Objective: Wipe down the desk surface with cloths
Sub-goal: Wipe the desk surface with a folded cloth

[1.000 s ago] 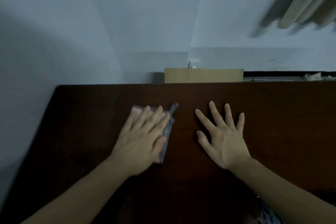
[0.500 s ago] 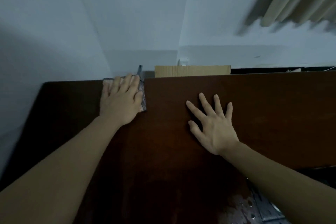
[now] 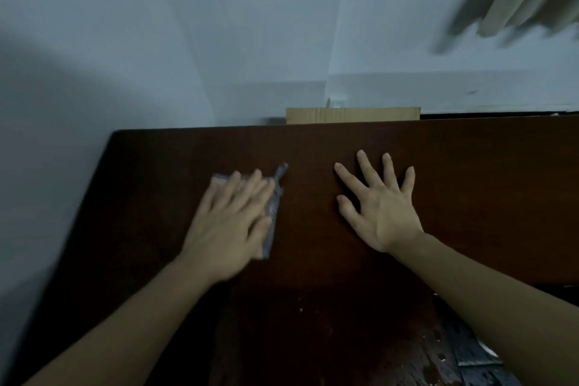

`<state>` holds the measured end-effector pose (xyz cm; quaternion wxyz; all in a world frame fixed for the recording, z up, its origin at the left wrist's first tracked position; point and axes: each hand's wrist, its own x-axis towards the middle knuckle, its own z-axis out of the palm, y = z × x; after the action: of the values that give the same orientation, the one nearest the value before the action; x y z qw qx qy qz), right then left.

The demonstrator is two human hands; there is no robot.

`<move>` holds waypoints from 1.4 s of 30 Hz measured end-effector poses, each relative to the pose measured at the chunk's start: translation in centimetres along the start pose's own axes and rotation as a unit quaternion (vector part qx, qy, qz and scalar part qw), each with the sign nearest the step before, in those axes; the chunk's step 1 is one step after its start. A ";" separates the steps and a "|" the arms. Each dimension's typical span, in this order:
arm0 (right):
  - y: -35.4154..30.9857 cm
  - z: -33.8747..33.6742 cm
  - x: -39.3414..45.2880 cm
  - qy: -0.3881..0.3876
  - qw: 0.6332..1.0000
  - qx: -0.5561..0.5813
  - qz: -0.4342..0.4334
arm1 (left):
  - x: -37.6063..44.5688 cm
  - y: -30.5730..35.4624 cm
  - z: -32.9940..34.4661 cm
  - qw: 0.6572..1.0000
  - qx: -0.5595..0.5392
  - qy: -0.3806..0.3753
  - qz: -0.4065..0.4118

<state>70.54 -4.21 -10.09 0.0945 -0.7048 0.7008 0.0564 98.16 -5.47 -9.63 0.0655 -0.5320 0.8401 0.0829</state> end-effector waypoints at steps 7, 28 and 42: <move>0.1 0.1 0.1 0.006 1.000 0.005 -0.013 | 4.2 0.9 -0.4 0.991 -0.018 -0.009 -0.135; 0.2 -0.1 0.0 -0.003 0.999 0.016 -0.038 | 0.2 5.9 1.2 0.979 -0.047 0.021 -0.198; 0.4 -0.5 -0.2 -0.004 0.998 0.026 -0.054 | -5.5 6.2 1.6 0.985 0.009 -0.007 -0.171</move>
<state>70.14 -4.11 -9.60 0.1184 -0.7385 0.6628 0.0361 94.97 2.31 -9.70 0.0892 -0.6666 0.7370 0.0669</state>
